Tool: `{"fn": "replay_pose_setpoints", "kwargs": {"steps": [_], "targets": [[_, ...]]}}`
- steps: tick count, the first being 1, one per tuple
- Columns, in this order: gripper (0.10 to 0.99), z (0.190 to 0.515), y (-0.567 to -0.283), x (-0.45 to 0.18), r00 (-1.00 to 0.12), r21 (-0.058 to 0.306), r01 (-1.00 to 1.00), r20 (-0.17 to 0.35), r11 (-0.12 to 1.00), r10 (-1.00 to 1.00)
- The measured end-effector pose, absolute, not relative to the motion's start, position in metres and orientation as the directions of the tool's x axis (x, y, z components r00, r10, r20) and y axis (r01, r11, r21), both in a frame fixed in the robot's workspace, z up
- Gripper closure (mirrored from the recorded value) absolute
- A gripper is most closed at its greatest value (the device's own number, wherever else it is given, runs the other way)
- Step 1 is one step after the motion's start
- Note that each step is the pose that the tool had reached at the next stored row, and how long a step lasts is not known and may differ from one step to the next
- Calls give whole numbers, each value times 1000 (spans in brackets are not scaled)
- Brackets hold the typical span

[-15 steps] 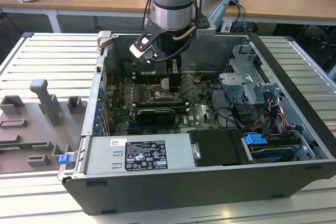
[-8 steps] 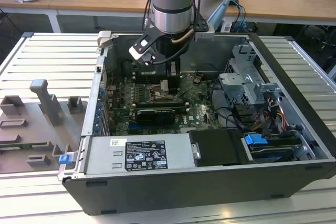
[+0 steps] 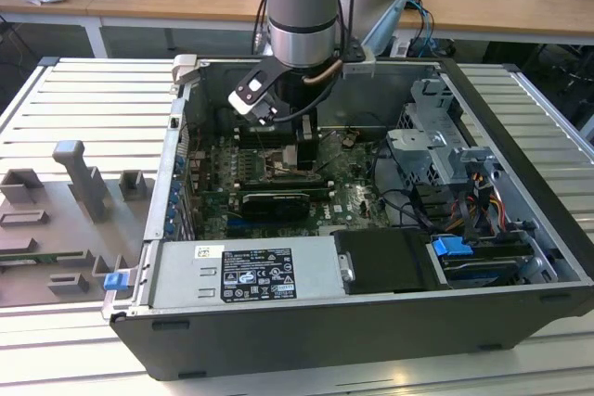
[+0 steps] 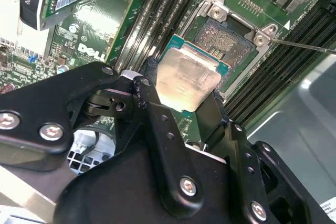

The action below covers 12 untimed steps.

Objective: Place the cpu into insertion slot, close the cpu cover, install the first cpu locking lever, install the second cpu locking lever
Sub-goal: 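Place the cpu into insertion slot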

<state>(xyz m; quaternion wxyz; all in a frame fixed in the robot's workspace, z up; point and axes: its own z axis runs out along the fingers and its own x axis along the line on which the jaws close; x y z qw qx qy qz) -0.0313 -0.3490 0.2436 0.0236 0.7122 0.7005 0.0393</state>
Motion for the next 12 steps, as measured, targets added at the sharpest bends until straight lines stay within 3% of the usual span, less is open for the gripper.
{"fn": "replay_pose_setpoints", "kwargs": {"steps": [12], "targets": [[549,235,-345,-32,-30,88,996,23,28,999]]}}
